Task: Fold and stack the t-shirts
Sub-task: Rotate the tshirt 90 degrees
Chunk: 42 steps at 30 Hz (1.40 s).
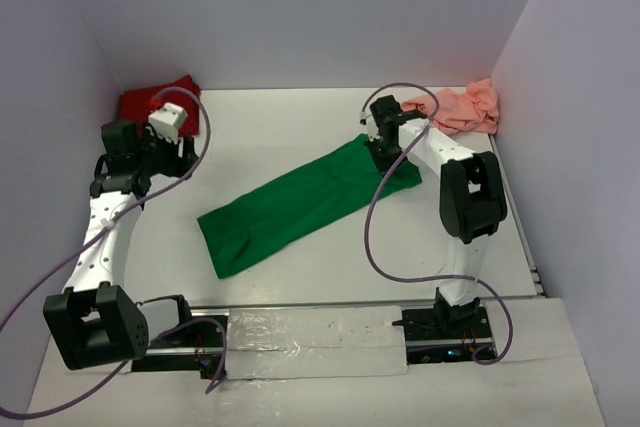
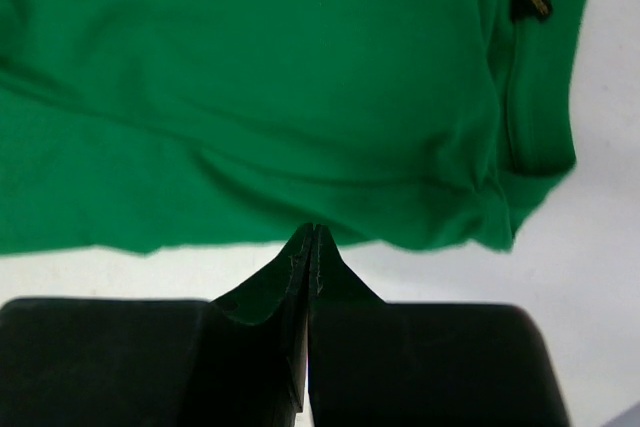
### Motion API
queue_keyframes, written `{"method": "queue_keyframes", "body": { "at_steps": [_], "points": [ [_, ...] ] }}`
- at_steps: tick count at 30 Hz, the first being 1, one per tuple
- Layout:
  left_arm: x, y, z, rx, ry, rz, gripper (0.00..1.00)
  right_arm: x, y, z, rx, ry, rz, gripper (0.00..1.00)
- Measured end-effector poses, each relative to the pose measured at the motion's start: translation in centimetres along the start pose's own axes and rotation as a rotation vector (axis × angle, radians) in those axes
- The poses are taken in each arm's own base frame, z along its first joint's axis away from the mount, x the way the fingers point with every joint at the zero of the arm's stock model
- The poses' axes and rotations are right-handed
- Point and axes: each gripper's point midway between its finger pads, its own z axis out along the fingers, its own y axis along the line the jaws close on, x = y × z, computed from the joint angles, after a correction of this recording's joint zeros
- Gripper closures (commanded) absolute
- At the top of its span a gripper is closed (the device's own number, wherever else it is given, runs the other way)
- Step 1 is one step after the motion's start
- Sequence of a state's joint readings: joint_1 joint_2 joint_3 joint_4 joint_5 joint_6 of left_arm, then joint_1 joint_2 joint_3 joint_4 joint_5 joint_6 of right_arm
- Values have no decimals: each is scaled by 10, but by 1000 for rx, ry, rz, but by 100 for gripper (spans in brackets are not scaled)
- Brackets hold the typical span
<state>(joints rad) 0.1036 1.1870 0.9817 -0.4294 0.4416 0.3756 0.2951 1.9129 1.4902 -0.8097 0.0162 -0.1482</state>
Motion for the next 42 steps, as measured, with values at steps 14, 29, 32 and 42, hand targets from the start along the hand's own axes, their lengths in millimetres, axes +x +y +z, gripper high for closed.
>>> {"method": "queue_keyframes", "body": {
  "at_steps": [14,29,32,42],
  "points": [
    [-58,59,-18,-221,-301,-283,31,-47,6,63,20,21,40,100],
    [-56,76,-37,-262,-326,-312,32,-210,32,67,53,-349,41,100],
    [-58,75,-39,-254,-334,-308,32,-223,70,62,6,-398,-3,100],
    [-64,67,-48,-237,-363,-289,32,-223,84,-3,81,-490,-40,100]
  ]
}}
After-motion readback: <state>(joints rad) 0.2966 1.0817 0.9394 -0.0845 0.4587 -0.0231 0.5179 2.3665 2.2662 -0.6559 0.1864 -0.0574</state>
